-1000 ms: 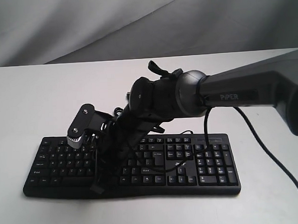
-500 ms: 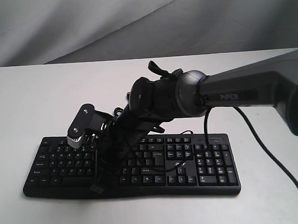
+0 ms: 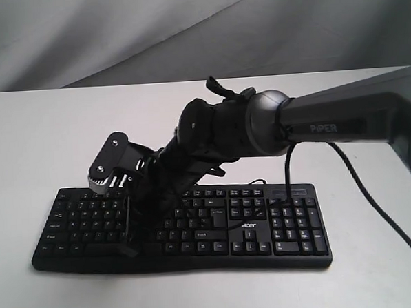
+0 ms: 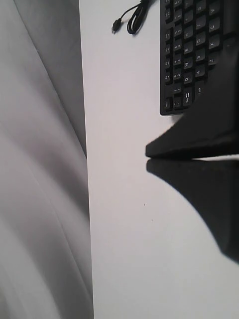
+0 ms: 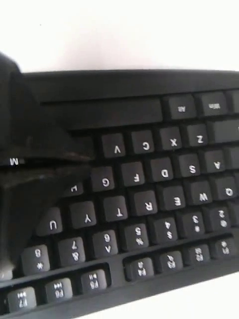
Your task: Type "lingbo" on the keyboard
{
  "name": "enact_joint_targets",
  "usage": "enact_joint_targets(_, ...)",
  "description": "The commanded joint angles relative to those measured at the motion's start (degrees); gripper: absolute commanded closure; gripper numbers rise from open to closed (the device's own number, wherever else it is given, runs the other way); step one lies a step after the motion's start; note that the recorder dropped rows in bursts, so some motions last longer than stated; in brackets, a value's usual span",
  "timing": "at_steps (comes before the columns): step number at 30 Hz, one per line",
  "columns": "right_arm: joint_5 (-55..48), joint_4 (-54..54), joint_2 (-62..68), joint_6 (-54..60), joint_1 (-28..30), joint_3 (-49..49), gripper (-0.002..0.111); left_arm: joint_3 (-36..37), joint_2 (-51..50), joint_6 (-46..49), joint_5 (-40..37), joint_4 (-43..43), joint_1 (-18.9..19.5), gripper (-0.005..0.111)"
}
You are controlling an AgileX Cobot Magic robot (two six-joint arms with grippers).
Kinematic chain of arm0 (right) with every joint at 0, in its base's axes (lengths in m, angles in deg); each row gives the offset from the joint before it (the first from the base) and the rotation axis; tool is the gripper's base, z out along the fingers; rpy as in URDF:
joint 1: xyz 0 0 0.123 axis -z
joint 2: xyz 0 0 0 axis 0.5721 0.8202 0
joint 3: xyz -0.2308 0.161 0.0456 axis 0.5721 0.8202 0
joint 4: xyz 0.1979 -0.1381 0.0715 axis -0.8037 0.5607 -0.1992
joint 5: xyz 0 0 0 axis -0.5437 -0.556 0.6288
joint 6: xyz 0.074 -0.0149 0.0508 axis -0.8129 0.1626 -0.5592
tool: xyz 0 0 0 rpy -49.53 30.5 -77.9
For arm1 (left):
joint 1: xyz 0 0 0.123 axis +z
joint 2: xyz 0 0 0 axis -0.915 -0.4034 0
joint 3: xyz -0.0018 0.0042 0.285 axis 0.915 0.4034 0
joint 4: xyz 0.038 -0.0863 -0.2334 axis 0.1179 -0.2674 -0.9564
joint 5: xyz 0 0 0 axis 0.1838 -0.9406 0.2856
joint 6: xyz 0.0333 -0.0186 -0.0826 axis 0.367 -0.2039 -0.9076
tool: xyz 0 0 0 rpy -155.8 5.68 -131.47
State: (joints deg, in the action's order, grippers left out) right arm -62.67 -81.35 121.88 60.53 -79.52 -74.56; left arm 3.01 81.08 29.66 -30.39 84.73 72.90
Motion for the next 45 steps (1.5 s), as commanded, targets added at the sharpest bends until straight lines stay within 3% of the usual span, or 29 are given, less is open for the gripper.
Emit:
enact_joint_targets(1, 0.25, -0.55, 0.12, 0.64, -0.63, -2.69, 0.108, 0.28, 0.22, -0.12, 0.31, -0.21, -0.27, 0.106)
enact_joint_targets(8, -5.78, 0.37, 5.06, -1.33, -0.86, -11.07, 0.108, 0.28, 0.22, -0.12, 0.31, -0.21, -0.27, 0.106)
enact_joint_targets(45, -3.52, 2.28, 6.49, -2.32, -0.65, -9.3, 0.108, 0.28, 0.22, -0.12, 0.31, -0.21, -0.27, 0.106)
